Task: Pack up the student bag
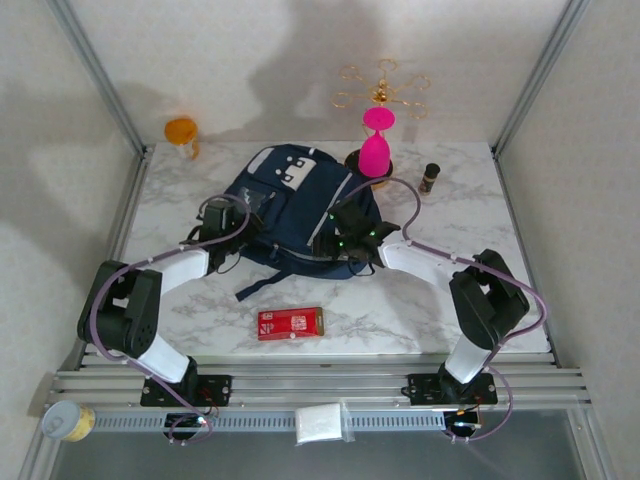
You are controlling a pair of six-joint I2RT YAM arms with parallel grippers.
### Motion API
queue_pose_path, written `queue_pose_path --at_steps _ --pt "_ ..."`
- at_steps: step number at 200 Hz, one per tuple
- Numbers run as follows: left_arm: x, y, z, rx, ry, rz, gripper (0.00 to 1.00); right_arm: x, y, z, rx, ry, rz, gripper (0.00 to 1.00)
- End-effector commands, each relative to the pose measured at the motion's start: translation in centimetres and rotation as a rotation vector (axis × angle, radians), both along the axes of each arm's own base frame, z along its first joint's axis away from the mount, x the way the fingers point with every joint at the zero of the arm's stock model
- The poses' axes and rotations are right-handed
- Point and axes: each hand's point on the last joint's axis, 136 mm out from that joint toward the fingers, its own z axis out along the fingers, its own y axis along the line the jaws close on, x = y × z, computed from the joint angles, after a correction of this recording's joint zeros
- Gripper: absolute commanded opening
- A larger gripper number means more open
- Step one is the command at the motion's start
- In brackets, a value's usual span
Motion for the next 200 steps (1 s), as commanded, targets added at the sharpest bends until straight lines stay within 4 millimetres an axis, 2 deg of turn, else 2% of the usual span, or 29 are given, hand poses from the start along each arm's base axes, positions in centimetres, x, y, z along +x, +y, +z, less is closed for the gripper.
queue_pose_path --at_steps 1,29,50,67,100,127,147,200 --pt "-1.6 -1.3 -0.7 -0.069 0.023 -0.031 0.60 -0.5 -0.2 2.5 -0.029 -0.046 -0.006 0.58" --pt "-1.5 -1.3 -1.1 -0.061 0.039 -0.031 0.59 -4.2 2.4 2.3 -0.029 0.003 -0.024 0.56" --pt "-1.5 -1.4 -1.0 -0.068 0.035 -0.033 0.59 -5.8 6.6 2.5 0.053 0.029 0.008 0.53" --pt "-1.5 -1.3 -0.9 -0.064 0.031 -0.031 0.59 -5.8 9.4 2.2 0.057 0.038 0.016 0.51" --pt "-1.4 -1.2 -0.8 -0.054 0.026 -0.027 0.59 -4.4 12.8 0.2 0.126 0.051 -0.002 0.44" --pt "-1.3 -1.2 -0.7 -0.049 0.025 -0.028 0.60 -3.7 13.4 -1.4 0.146 0.060 -0.040 0.43" --pt "-1.3 -1.3 -0.8 -0.053 0.027 -0.033 0.60 -3.2 14.3 -1.3 0.209 0.038 -0.035 0.41" --pt "-1.4 -1.3 -1.1 -0.051 0.032 -0.033 0.60 -1.6 13.2 -4.0 0.168 0.023 -0.124 0.37"
